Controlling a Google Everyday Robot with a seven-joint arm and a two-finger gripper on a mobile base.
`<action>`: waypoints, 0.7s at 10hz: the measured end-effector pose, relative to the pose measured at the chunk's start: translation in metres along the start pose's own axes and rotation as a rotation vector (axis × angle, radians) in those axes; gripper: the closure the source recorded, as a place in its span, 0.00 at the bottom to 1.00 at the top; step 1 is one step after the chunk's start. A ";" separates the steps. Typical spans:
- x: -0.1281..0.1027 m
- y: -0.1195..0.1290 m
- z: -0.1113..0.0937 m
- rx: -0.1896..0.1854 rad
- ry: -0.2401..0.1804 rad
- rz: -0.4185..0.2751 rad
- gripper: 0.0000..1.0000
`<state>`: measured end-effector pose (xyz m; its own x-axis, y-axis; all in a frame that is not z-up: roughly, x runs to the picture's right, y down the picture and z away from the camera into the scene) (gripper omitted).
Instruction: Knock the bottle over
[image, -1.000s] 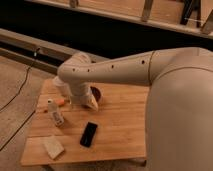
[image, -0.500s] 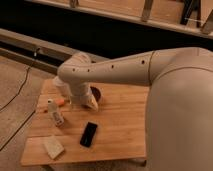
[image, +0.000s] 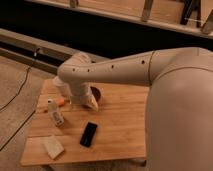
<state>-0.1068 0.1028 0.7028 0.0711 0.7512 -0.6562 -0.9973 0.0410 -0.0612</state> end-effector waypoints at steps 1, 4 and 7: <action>0.000 0.000 0.000 0.000 0.000 0.000 0.26; 0.000 -0.001 0.000 0.001 0.000 0.000 0.26; -0.007 -0.004 -0.005 -0.012 -0.050 -0.011 0.26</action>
<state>-0.1033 0.0941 0.7039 0.0808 0.7831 -0.6167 -0.9961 0.0416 -0.0777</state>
